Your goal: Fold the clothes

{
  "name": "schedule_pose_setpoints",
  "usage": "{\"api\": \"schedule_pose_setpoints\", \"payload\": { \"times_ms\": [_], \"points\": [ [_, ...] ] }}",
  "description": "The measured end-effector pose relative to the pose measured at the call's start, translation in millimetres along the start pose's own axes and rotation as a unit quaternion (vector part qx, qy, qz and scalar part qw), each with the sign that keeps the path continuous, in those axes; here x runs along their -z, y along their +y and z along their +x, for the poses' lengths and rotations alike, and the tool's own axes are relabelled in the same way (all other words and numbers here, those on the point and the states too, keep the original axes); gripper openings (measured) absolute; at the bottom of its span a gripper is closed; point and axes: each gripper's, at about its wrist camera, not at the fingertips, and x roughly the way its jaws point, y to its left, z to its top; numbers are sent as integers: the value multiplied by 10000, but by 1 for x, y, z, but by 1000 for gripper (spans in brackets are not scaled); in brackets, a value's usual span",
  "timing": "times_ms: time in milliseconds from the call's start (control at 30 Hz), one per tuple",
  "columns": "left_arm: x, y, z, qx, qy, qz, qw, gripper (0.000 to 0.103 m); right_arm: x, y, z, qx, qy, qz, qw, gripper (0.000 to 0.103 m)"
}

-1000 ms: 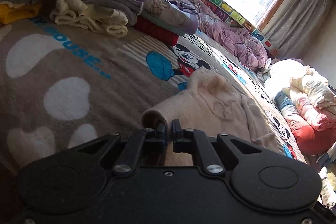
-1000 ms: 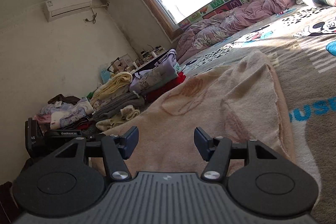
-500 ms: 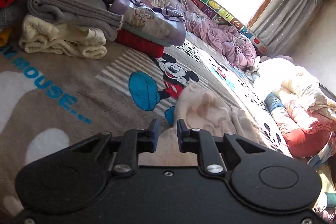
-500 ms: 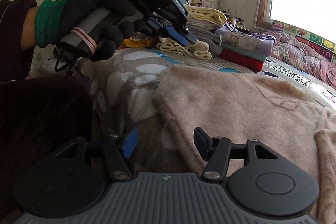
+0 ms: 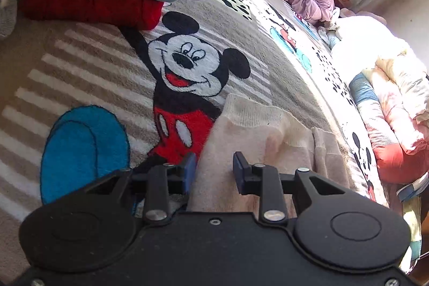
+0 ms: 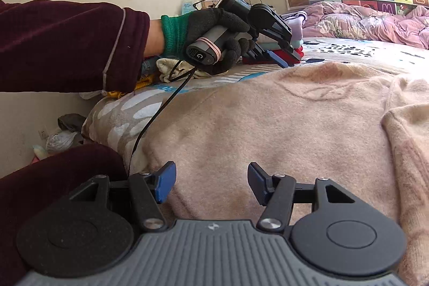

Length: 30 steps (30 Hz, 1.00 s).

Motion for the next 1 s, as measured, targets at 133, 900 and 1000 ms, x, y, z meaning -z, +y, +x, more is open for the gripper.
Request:
{"api": "schedule_pose_setpoints", "payload": {
  "times_ms": [133,900,1000],
  "points": [
    [-4,-6,9,98,54,282,9995,6,-1,-10,6,-67,94,48,9999,60],
    [58,-235,86,-2343,-443,2731,9320,5,-4,-22,-26,-41,-155,208,9997,62],
    [64,-239,107,-2215,-264,2632,9386,9,1,-28,-35,30,-148,283,9995,62]
  ]
}}
